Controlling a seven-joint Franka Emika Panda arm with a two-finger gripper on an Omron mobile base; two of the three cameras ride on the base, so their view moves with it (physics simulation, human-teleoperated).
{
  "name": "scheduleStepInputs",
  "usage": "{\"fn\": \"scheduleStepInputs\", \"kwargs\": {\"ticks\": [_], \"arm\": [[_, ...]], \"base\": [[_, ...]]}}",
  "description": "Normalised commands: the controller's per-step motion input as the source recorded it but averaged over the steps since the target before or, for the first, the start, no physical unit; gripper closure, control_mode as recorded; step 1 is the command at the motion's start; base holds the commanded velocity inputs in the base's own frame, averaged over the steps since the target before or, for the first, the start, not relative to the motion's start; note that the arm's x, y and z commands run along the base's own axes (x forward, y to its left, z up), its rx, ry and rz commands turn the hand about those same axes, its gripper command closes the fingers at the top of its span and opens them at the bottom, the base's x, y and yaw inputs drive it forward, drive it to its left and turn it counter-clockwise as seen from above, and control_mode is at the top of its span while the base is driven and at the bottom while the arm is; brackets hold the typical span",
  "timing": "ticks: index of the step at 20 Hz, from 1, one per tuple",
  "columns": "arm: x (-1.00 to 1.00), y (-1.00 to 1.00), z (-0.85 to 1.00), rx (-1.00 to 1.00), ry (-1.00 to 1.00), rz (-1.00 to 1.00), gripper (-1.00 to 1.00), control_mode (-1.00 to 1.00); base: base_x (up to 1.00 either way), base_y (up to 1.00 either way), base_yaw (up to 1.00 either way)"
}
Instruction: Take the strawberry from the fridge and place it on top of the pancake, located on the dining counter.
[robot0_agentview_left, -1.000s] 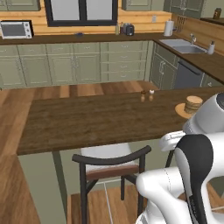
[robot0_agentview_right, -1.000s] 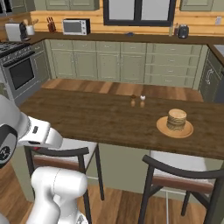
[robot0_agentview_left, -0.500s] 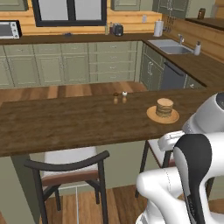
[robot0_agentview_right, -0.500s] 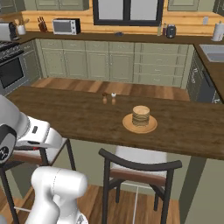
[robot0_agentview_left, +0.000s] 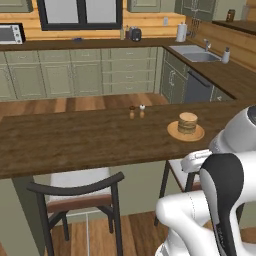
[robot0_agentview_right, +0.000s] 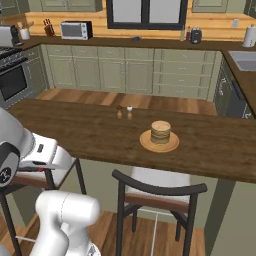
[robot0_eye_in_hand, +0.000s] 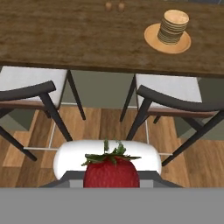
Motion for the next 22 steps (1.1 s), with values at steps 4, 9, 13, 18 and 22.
{"fn": "scheduleStepInputs", "kwargs": {"ticks": [4,9,13,18,22], "arm": [[0.0,0.0,0.0,0.0,0.0,0.0,1.0,1.0],[0.0,0.0,0.0,0.0,0.0,0.0,1.0,1.0],[1.0,-0.69,0.0,0.32,0.08,-0.09,1.0,-1.0],[1.0,-0.43,0.0,0.25,0.1,-0.18,1.0,-1.0],[1.0,-0.13,0.0,0.07,0.2,-0.31,1.0,-1.0]], "base": [[0.68,-0.9,0.0],[0.82,-0.73,-0.03],[0.0,0.0,0.0],[0.0,0.0,0.0],[0.0,0.0,0.0]]}}
